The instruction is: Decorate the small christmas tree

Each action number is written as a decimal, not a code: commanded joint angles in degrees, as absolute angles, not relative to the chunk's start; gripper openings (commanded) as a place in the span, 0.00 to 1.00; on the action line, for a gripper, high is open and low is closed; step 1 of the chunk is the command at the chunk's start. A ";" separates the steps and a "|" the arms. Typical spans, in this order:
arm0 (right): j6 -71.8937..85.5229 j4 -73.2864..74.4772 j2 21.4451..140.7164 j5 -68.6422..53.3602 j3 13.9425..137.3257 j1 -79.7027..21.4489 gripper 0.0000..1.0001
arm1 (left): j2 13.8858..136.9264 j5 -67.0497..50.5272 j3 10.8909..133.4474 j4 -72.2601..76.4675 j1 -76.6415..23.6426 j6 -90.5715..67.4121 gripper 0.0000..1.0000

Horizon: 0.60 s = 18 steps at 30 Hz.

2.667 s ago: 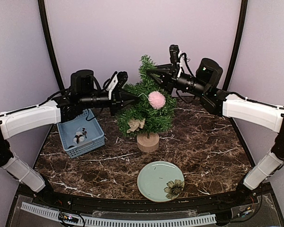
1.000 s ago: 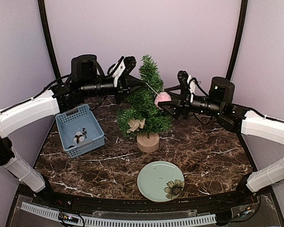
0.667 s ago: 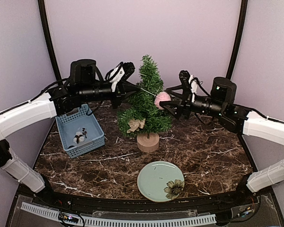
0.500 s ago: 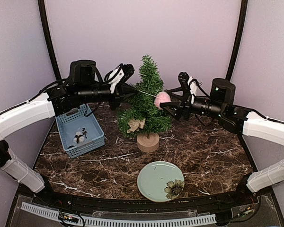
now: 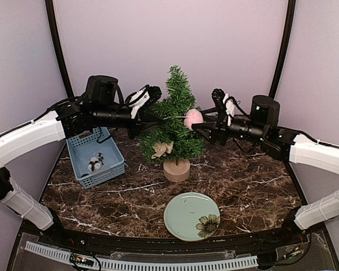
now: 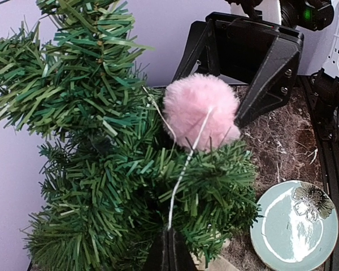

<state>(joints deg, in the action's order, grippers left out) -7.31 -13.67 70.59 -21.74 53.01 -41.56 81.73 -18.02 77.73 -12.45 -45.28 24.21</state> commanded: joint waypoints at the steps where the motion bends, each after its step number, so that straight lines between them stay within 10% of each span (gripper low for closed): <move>1: -7.87 -15.45 70.32 -22.63 53.29 -41.92 0.58 | 80.11 -22.72 77.96 -15.59 -45.66 25.02 0.00; 18: -7.66 -16.06 70.86 -25.91 53.63 -41.92 0.41 | 83.56 -30.00 84.60 -20.93 -49.02 26.12 0.00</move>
<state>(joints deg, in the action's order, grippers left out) -7.66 -13.69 70.61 -24.43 53.01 -41.58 82.91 -27.70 81.78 -19.40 -48.21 25.34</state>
